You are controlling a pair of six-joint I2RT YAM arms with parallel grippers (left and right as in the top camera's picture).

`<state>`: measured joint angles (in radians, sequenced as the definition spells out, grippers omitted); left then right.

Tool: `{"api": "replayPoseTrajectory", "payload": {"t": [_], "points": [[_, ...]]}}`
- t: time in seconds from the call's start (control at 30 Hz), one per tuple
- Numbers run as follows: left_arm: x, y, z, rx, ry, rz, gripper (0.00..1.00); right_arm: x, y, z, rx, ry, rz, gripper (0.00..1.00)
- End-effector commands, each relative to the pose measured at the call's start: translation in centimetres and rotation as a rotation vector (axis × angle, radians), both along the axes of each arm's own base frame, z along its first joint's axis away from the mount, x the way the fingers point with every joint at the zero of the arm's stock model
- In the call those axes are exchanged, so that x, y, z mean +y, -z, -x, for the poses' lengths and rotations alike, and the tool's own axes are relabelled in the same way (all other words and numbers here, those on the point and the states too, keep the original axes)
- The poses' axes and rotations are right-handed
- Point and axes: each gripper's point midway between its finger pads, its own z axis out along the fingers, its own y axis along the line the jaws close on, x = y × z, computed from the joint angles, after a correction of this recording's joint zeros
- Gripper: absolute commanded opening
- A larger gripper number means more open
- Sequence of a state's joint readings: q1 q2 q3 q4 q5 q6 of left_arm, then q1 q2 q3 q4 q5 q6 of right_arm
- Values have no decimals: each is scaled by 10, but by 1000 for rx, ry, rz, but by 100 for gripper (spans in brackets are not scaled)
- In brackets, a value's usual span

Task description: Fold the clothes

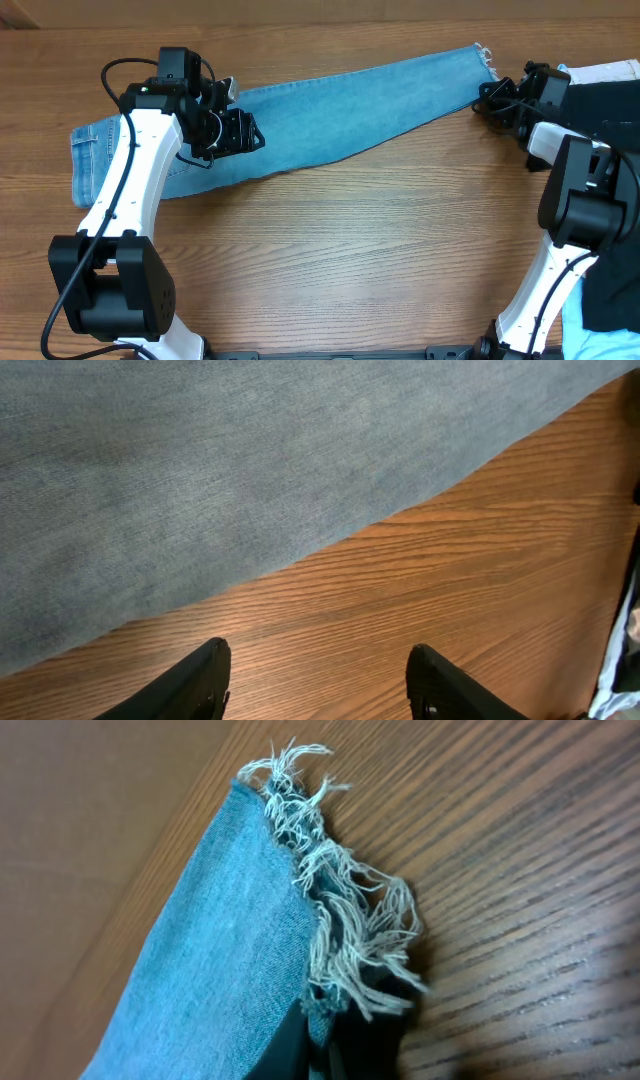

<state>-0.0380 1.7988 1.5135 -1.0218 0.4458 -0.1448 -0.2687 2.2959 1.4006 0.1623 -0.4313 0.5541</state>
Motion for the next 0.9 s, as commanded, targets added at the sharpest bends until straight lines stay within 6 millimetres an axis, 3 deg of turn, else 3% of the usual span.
{"api": "replayPoseTrajectory", "payload": {"t": [0.0,0.07,0.2,0.3,0.37,0.4,0.43,0.5,0.73,0.87], "points": [[-4,-14,-4,-48,31,18,59,0,-10,0,-36,-59,-64,4],[-4,-14,-4,-54,41,14,59,-8,-19,10,-25,-77,-114,4],[-3,-15,-5,-71,61,4,59,-55,-36,44,66,-3,-86,4],[-3,-21,-10,-98,72,-2,59,-76,-46,72,132,9,-41,4],[-3,-25,-13,-112,72,-2,60,-77,-46,83,159,-16,-21,5],[-3,-27,-14,-120,72,-2,59,-76,-42,88,181,-30,-15,35],[-3,-28,-15,-124,72,-2,59,-78,-37,93,212,-19,-10,50],[-3,-31,-16,-129,72,-1,59,-90,-25,104,292,43,44,62],[-3,-30,-14,-119,73,-2,59,-97,-18,111,350,111,44,63],[-3,-31,-16,-127,73,-2,59,-77,-14,113,385,87,-5,62]]}}
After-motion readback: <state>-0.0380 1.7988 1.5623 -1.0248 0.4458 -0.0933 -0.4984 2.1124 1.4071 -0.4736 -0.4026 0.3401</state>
